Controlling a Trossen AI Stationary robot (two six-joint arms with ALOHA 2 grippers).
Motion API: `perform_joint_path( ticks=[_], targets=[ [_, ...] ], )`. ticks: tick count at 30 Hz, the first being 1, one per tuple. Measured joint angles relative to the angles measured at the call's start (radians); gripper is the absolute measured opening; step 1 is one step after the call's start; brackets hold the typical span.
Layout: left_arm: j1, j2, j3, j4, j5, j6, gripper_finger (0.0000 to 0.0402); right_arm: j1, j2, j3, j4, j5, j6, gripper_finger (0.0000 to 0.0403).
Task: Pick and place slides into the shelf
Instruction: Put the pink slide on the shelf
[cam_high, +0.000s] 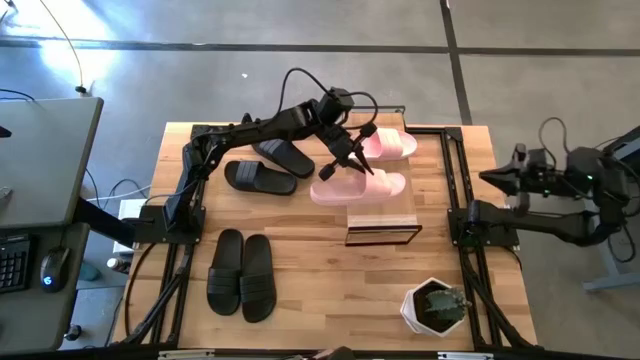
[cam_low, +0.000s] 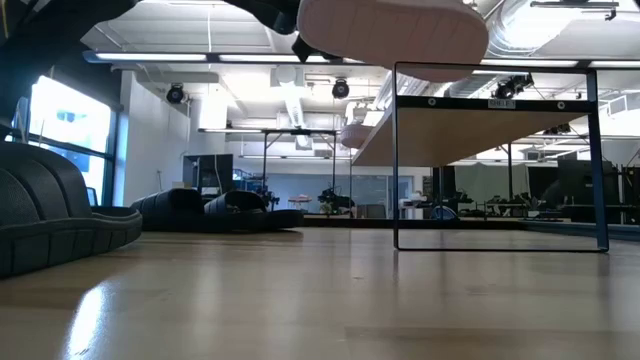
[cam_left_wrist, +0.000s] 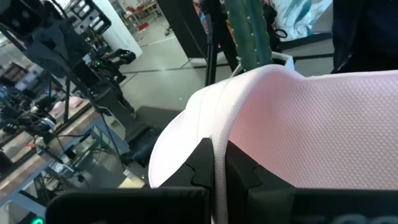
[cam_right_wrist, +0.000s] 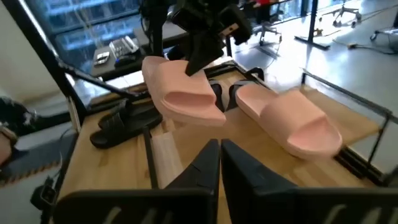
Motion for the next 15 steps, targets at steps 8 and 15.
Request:
perform_joint_path(
  ticks=[8,15],
  targets=[
    [-0.014,0.028,0.001,0.01,-0.037,0.039,0.0,-0.09,-0.169,-0.164,-0.008,-0.014,-0.006,0.0001],
    [-0.036,0.079,0.001,0.009,-0.239,0.196,0.0,-0.113,-0.173,-0.243,0.018,-0.025,-0.054,0.0]
  ],
)
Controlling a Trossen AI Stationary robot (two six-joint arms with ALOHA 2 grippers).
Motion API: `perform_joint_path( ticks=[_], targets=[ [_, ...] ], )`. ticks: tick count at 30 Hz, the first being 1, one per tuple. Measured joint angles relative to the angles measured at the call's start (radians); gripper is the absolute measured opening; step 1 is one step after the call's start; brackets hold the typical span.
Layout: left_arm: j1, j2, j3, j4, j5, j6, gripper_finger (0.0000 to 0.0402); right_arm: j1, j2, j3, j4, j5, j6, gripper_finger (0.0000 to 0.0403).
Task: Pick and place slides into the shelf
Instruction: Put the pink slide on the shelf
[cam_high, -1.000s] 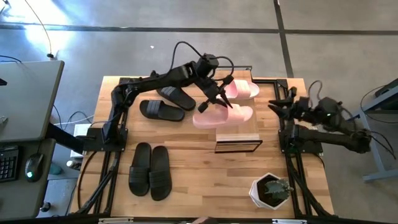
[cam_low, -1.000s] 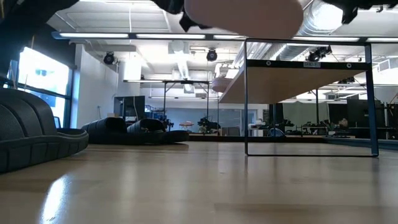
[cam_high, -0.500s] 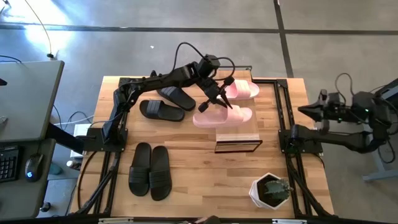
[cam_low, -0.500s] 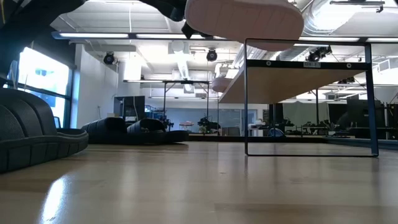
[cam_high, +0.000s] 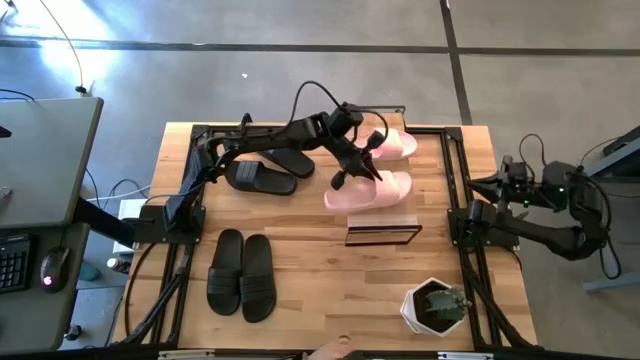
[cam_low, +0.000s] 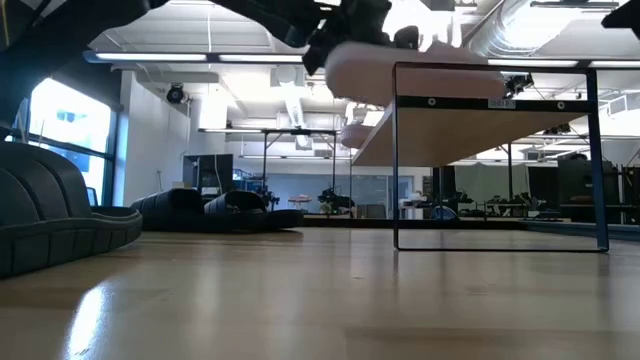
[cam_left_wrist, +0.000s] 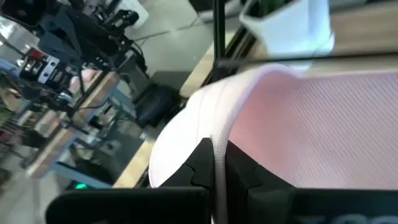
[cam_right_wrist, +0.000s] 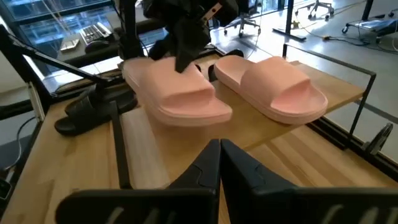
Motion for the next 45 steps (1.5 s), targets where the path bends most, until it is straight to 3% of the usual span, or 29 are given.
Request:
perform_joint_path(
  ticks=[17,25,32,45],
  targets=[
    [-0.032,0.001,0.0,-0.009,-0.156,0.298,0.0,0.0,0.0,0.0,0.02,0.035,-0.037,0.0],
    [-0.052,-0.001,0.0,-0.021,-0.323,0.38,0.0,0.0,0.0,0.0,0.038,0.045,-0.044,0.0],
    [-0.08,-0.002,0.0,-0.014,-0.371,0.365,0.0008,0.0,0.0,0.0,0.037,0.044,-0.044,0.0],
    [-0.15,-0.003,0.002,0.005,-0.657,0.313,0.0078,0.0,0.0,0.0,0.036,0.044,-0.044,0.0]
  ],
)
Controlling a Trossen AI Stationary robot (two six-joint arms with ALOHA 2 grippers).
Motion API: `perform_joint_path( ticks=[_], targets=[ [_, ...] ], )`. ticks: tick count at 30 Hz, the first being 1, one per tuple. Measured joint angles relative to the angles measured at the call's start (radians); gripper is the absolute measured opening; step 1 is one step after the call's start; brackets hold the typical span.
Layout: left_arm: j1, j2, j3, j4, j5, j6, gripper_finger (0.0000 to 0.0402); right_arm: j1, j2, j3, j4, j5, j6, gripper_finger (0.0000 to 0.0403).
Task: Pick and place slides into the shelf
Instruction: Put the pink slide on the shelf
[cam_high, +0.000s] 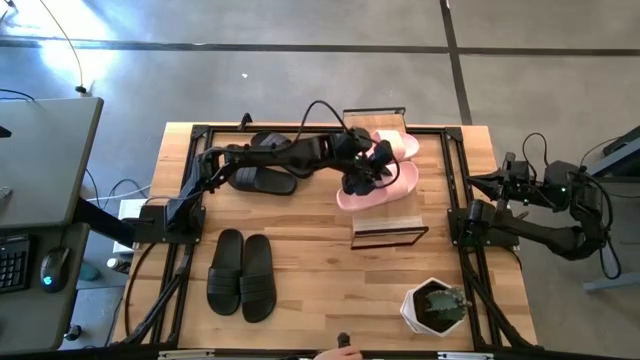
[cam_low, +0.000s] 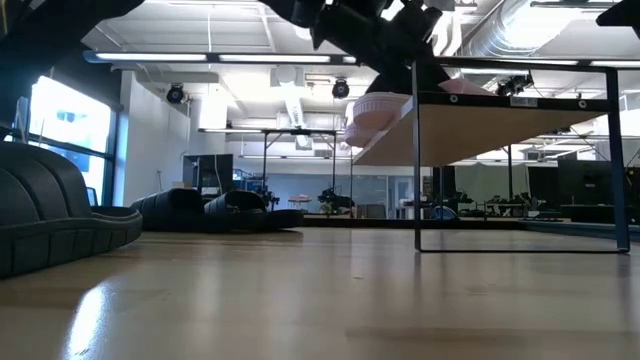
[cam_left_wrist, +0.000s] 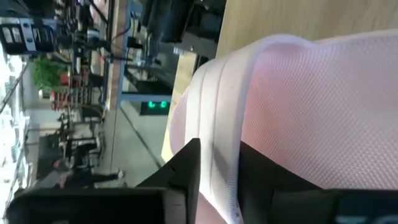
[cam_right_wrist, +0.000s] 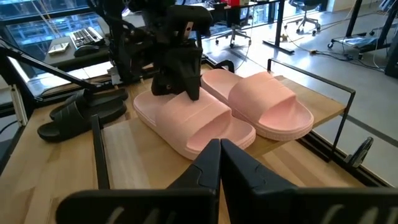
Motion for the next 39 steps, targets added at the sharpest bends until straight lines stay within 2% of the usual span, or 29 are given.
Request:
perform_joint_path(
  ticks=[5,14,24,29,32,36,39],
  targets=[
    [-0.008,0.0,0.0,-0.003,-0.082,-0.007,0.0102,0.0,0.0,0.0,0.0,0.0,0.0,0.0],
    [-0.016,-0.011,0.0,-0.044,-0.157,-0.051,0.014,0.0,0.0,0.0,0.0,0.0,0.0,0.0],
    [-0.04,-0.096,-0.003,-0.126,-0.201,-0.143,0.0154,0.0,0.0,0.0,0.0,-0.001,0.0,0.0],
    [-0.052,-0.167,-0.003,-0.223,-0.267,-0.314,0.0154,0.0,0.0,0.0,0.005,-0.002,0.008,0.0],
    [-0.068,-0.23,-0.002,-0.324,-0.259,-0.466,0.015,0.0,0.0,0.0,0.011,-0.013,0.018,0.0],
    [-0.113,-0.324,-0.001,-0.476,-0.202,-0.753,0.0136,0.0,0.0,0.0,0.017,-0.016,0.019,0.0],
    [-0.146,-0.378,-0.001,-0.605,-0.101,-0.931,0.0119,0.0,0.001,0.001,0.038,-0.005,0.019,0.0]
  ],
)
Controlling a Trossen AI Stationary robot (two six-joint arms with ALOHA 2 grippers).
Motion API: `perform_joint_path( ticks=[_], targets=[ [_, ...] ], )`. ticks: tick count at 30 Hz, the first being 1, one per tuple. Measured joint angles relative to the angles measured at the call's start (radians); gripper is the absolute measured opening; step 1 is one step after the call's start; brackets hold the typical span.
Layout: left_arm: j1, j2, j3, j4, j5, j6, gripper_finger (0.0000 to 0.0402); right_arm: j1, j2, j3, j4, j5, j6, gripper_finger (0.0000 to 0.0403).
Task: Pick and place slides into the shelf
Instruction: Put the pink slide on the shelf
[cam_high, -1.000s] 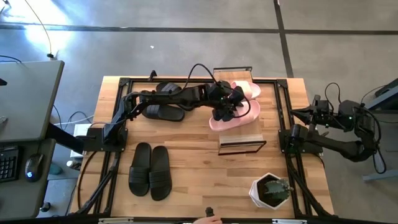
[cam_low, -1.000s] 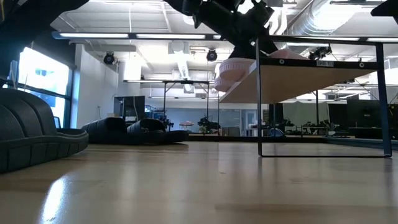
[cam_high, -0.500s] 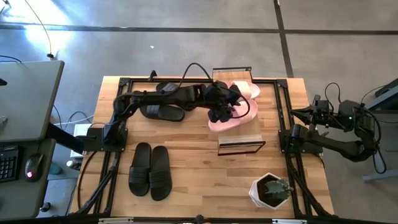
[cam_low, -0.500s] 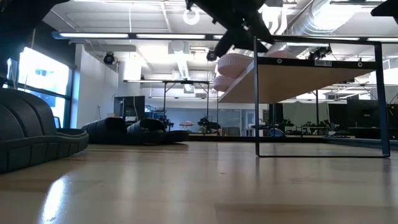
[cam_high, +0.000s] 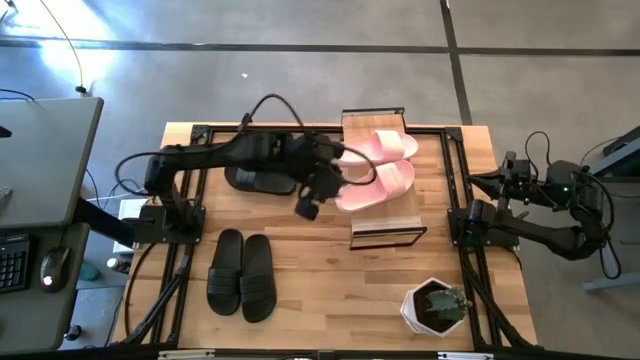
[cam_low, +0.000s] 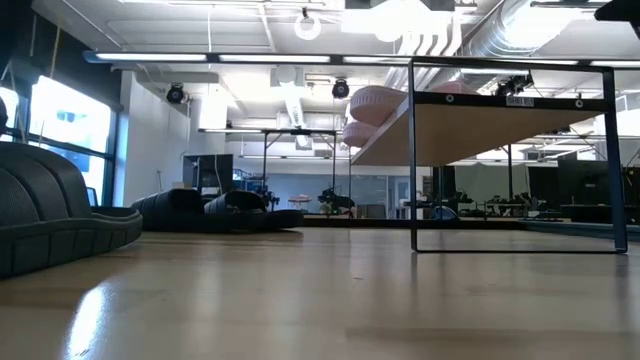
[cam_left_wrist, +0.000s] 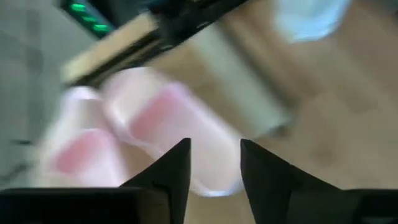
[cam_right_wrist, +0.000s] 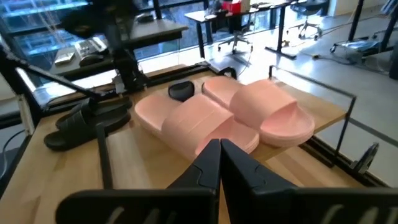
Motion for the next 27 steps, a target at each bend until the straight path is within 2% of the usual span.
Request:
perform_joint_path(
  ticks=[5,8,12,17,20,24,25,27],
  targets=[
    [-0.05,-0.017,-0.008,-0.133,0.244,-0.186,0.0081,0.0,0.026,0.001,0.051,-0.003,0.012,0.0],
    [-0.082,-0.006,-0.079,-0.101,0.287,-0.208,0.0051,0.0,0.084,-0.002,0.05,-0.001,0.017,0.0],
    [-0.11,-0.001,-0.234,-0.019,0.199,-0.216,0.0008,0.0,0.208,-0.002,0.061,-0.011,0.011,0.0],
    [-0.1,-0.011,-0.382,0.191,0.116,-0.289,0.0016,-0.001,0.414,0.041,0.05,-0.011,0.008,0.0],
    [-0.101,-0.012,-0.411,0.249,0.029,-0.31,0.0012,-0.001,0.519,0.092,0.029,0.0,-0.017,0.0],
    [-0.101,-0.014,-0.424,0.3,-0.072,-0.32,0.0003,-0.037,0.587,0.171,-0.057,0.101,-0.041,0.0],
    [-0.101,-0.014,-0.425,0.3,-0.097,-0.324,0.0005,-0.055,0.593,0.183,-0.051,0.098,-0.034,0.0],
    [-0.1,-0.014,-0.425,0.303,-0.139,-0.332,0.0008,-0.095,0.602,0.189,-0.048,0.006,-0.035,0.0]
  ],
)
